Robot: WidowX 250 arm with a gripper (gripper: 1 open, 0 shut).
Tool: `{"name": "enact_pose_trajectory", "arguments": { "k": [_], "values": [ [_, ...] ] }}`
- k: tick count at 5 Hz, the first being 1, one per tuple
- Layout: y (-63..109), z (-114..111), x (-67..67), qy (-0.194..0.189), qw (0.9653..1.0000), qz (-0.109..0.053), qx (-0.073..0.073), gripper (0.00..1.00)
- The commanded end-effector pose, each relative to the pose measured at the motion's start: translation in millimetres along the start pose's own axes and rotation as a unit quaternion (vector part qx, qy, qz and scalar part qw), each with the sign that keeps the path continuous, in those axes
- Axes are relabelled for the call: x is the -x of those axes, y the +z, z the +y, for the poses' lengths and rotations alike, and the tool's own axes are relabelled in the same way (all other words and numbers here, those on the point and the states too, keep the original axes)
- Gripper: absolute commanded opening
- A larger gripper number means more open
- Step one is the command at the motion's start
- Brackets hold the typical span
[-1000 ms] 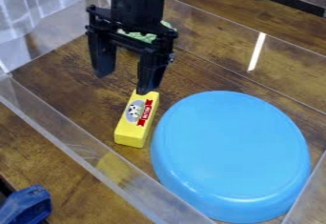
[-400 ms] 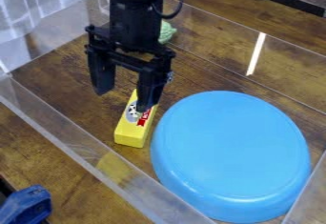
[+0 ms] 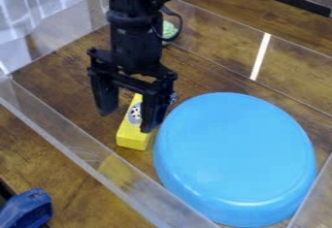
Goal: Put the yellow brick in the blue tray
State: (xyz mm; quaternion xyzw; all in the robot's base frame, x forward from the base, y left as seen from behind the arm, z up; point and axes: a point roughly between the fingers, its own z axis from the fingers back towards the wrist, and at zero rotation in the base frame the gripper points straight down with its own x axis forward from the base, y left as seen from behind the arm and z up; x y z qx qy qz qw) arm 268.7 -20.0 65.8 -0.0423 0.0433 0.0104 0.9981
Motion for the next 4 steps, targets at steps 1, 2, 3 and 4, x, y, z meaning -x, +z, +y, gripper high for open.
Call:
{"name": "enact_pose_trajectory", "arguments": {
  "k": [1, 2, 3, 4],
  "values": [
    [-1.6, -4.2, -2.9, -0.015, 0.9995, -0.026, 0.012, 1.0],
    [-10.0, -1.0, -4.8, -0.022, 0.9989, -0.034, 0.022, 1.0],
    [-18.2, 4.7, -7.7, -0.029, 0.9978, -0.051, 0.031, 1.0],
    [-19.7, 9.6, -10.2, -0.029, 0.997, -0.062, 0.035, 1.0]
  ]
}}
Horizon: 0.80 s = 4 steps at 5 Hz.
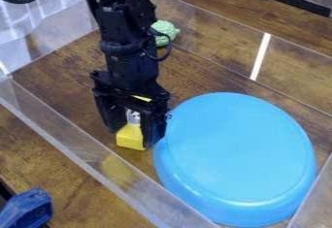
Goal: Put the yellow brick in the blue tray
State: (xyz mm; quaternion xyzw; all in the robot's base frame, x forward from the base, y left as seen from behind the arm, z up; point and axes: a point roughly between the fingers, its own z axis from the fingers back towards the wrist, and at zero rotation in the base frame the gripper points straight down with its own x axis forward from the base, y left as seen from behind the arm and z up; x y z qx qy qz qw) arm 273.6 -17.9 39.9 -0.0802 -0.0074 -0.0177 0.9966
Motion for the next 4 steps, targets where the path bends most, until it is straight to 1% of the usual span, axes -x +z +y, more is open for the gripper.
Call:
{"name": "enact_pose_trajectory", "arguments": {
  "k": [1, 4],
  "values": [
    [4.0, 8.7, -4.2, 0.001, 0.9998, -0.02, 0.002, 1.0],
    [0.5, 19.1, -7.0, 0.007, 0.9993, -0.035, 0.01, 1.0]
  ]
}}
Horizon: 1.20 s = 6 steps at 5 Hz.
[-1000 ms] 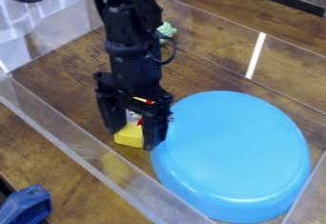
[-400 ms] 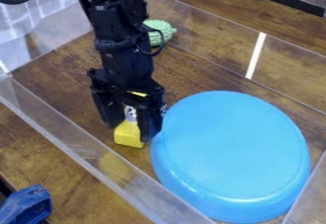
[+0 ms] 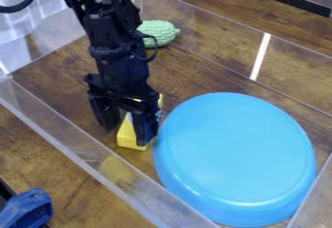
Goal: Put the yellow brick in the blue tray
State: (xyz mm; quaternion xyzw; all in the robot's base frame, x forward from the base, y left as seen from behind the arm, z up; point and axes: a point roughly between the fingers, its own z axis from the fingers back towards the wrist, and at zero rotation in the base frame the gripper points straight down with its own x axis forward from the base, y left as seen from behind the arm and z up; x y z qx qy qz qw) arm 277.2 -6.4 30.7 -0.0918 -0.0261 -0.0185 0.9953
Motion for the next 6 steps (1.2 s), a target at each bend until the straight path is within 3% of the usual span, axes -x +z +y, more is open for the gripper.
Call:
{"name": "enact_pose_trajectory", "arguments": {
  "k": [1, 4, 5, 6],
  "values": [
    [5.8, 8.3, -7.0, 0.012, 0.9997, -0.021, 0.0, 1.0],
    [6.1, 14.1, -11.6, 0.018, 0.9993, -0.032, 0.003, 1.0],
    [4.2, 14.1, -13.0, 0.015, 0.9993, -0.033, 0.003, 0.0],
    [7.1, 12.7, -14.4, 0.009, 0.9994, -0.033, -0.001, 0.0]
  ]
}}
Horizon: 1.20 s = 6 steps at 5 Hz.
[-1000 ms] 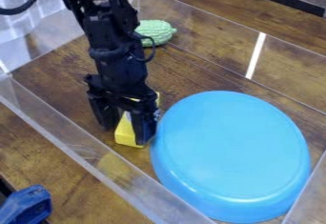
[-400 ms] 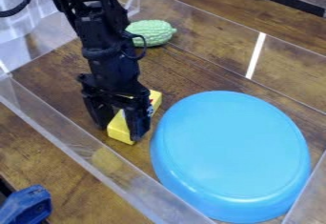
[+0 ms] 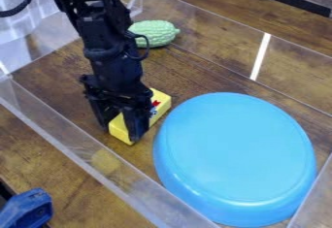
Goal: Put the yellow brick in the blue tray
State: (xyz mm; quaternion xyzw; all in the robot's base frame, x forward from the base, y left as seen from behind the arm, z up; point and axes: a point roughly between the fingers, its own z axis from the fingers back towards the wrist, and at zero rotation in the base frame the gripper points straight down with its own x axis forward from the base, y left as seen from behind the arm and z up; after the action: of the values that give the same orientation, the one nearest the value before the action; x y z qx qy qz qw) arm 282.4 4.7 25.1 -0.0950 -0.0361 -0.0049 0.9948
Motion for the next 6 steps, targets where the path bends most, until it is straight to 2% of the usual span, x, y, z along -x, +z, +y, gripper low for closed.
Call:
{"name": "enact_pose_trajectory", "arguments": {
  "k": [1, 6],
  "values": [
    [14.7, -1.4, -11.7, -0.01, 0.9996, -0.023, -0.009, 0.0],
    [41.6, -13.5, -20.1, -0.046, 0.9977, -0.034, -0.037, 0.0]
  ]
}}
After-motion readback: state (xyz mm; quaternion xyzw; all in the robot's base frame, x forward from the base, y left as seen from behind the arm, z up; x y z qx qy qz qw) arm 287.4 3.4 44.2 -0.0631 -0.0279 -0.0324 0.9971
